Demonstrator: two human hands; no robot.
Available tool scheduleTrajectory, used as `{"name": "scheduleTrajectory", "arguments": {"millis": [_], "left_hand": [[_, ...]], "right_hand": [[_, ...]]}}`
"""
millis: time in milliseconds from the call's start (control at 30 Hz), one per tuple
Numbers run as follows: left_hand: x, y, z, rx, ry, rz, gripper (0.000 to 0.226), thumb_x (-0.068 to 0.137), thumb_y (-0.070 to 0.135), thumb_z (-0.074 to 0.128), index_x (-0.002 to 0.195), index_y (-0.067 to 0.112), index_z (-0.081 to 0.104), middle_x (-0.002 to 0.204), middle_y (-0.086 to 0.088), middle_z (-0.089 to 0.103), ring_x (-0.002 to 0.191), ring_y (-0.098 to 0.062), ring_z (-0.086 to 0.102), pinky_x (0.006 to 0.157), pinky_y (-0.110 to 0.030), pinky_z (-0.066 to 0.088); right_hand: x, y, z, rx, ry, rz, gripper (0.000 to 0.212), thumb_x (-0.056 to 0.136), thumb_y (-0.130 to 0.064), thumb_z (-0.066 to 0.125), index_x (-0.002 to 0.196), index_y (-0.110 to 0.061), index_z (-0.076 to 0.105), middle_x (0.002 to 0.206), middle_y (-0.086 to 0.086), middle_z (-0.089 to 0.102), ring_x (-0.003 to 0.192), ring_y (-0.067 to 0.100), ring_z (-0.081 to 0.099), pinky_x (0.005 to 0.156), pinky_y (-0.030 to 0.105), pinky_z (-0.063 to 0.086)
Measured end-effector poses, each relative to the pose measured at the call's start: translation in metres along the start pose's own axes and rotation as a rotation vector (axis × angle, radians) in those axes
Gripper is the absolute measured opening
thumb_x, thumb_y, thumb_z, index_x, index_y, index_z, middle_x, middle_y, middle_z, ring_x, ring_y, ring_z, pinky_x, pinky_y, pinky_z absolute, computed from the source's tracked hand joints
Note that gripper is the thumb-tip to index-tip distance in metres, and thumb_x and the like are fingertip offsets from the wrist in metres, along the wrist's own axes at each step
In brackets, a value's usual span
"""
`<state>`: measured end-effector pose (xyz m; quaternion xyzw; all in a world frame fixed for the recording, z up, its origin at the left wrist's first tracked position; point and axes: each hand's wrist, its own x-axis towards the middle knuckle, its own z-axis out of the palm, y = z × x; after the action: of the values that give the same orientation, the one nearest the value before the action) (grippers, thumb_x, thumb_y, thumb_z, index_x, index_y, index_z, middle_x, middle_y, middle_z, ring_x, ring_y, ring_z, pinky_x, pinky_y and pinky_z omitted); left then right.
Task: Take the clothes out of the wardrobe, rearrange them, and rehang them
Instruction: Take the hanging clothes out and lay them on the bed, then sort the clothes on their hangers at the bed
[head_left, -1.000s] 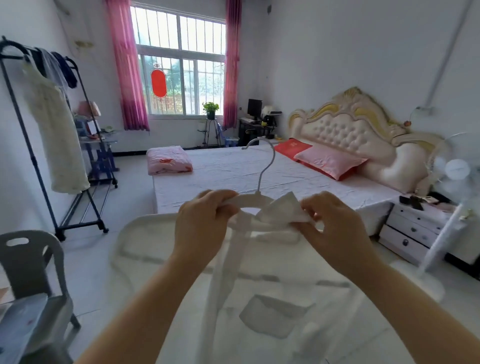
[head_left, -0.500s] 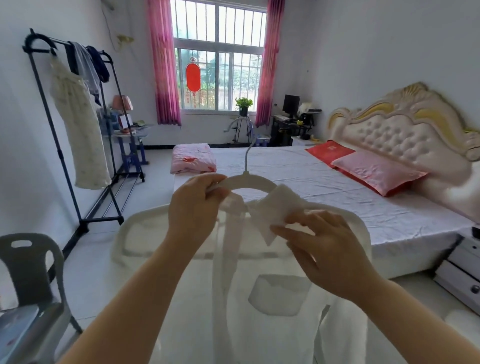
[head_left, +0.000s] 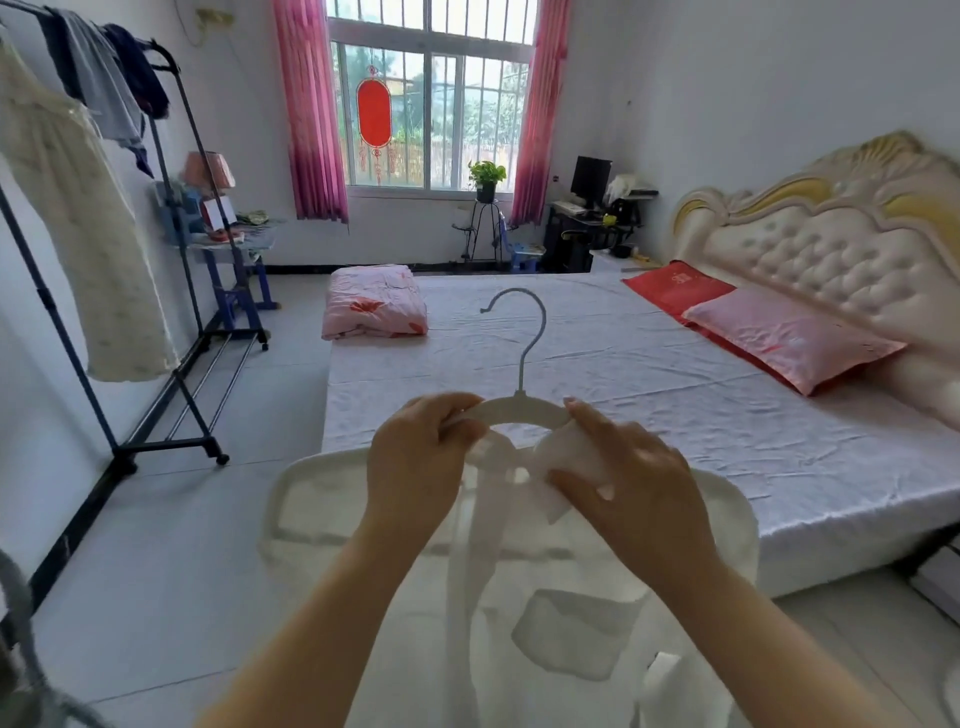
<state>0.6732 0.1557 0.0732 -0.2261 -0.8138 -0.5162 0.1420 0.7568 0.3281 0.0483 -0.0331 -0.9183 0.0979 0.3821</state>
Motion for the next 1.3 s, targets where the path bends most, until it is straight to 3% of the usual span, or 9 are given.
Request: {"name": "scheduleTrajectory", "arguments": {"millis": [167, 300, 500, 633, 733, 800, 967, 1133, 1300], "left_hand": [[0.012, -0.063, 0.037, 0.006, -0.040, -0.056, 0.020, 0.078, 0.003, 0.066, 0.092, 0.016, 0.072, 0.082, 0.016, 0.062, 0.082, -0.002, 0.056, 0.076, -0.007, 0.039], [0.027, -0.108, 0.069, 0.043, -0.020, -0.077, 0.020, 0.077, 0.003, 0.068, 0.093, 0.014, 0.072, 0.082, 0.019, 0.062, 0.085, 0.004, 0.056, 0.075, -0.002, 0.038], [0.058, -0.140, 0.122, 0.095, 0.021, -0.162, 0.027, 0.074, 0.020, 0.062, 0.100, 0.014, 0.069, 0.085, 0.021, 0.062, 0.086, 0.005, 0.058, 0.078, -0.004, 0.041], [0.085, -0.156, 0.141, 0.290, -0.056, -0.216, 0.029, 0.078, 0.045, 0.055, 0.095, 0.025, 0.069, 0.082, 0.021, 0.062, 0.079, -0.003, 0.059, 0.074, -0.028, 0.048], [0.093, -0.171, 0.150, 0.367, -0.022, -0.273, 0.026, 0.076, 0.048, 0.048, 0.079, 0.028, 0.065, 0.069, 0.011, 0.064, 0.068, -0.012, 0.057, 0.065, -0.042, 0.047], [0.097, -0.177, 0.158, 0.367, 0.015, -0.293, 0.024, 0.075, 0.048, 0.049, 0.088, 0.031, 0.061, 0.068, 0.009, 0.064, 0.065, -0.011, 0.057, 0.063, -0.046, 0.047], [0.127, -0.182, 0.194, 0.319, 0.021, -0.280, 0.026, 0.072, 0.045, 0.052, 0.092, 0.031, 0.056, 0.063, 0.008, 0.063, 0.064, -0.009, 0.053, 0.059, -0.045, 0.047], [0.163, -0.188, 0.254, 0.257, -0.103, -0.219, 0.024, 0.071, 0.047, 0.053, 0.071, 0.028, 0.067, 0.066, 0.007, 0.065, 0.063, -0.013, 0.059, 0.062, -0.044, 0.047], [0.194, -0.181, 0.329, 0.204, -0.255, -0.172, 0.030, 0.072, 0.047, 0.056, 0.077, 0.020, 0.070, 0.072, 0.003, 0.066, 0.071, -0.018, 0.061, 0.066, -0.039, 0.046]], "right_hand": [[-0.005, 0.040, 0.062, 0.051, -0.255, -0.059, 0.072, 0.074, -0.062, 0.047, 0.138, -0.031, 0.035, 0.083, -0.004, 0.055, 0.071, 0.016, 0.059, 0.068, 0.028, 0.043], [0.005, 0.072, 0.115, 0.142, -0.360, -0.104, 0.083, 0.067, -0.058, 0.064, 0.140, -0.028, 0.035, 0.081, -0.007, 0.054, 0.067, 0.011, 0.058, 0.064, 0.024, 0.043], [0.046, 0.131, 0.172, 0.193, -0.421, -0.193, 0.075, 0.069, -0.057, 0.057, 0.136, -0.028, 0.041, 0.075, -0.009, 0.054, 0.056, 0.007, 0.053, 0.056, 0.015, 0.032], [0.077, 0.166, 0.200, 0.240, -0.463, -0.228, 0.087, 0.059, -0.048, 0.082, 0.134, -0.028, 0.042, 0.076, -0.007, 0.056, 0.054, 0.009, 0.055, 0.053, 0.016, 0.032], [0.089, 0.179, 0.219, 0.248, -0.504, -0.241, 0.093, 0.052, -0.044, 0.086, 0.132, -0.030, 0.043, 0.074, -0.008, 0.055, 0.052, 0.008, 0.053, 0.052, 0.014, 0.031], [0.093, 0.189, 0.232, 0.273, -0.519, -0.249, 0.094, 0.051, -0.043, 0.087, 0.132, -0.031, 0.043, 0.073, -0.007, 0.055, 0.052, 0.009, 0.053, 0.051, 0.015, 0.031], [0.108, 0.227, 0.247, 0.287, -0.552, -0.192, 0.091, 0.056, -0.041, 0.085, 0.134, -0.033, 0.040, 0.075, -0.003, 0.058, 0.054, 0.013, 0.056, 0.049, 0.019, 0.035], [0.119, 0.286, 0.239, 0.227, -0.619, -0.050, 0.085, 0.068, -0.051, 0.074, 0.139, -0.042, 0.028, 0.080, -0.004, 0.055, 0.059, 0.016, 0.056, 0.050, 0.022, 0.041], [0.121, 0.354, 0.221, 0.119, -0.613, 0.060, 0.076, 0.073, -0.062, 0.060, 0.139, -0.040, 0.030, 0.081, 0.001, 0.055, 0.062, 0.021, 0.057, 0.052, 0.029, 0.047]]}}
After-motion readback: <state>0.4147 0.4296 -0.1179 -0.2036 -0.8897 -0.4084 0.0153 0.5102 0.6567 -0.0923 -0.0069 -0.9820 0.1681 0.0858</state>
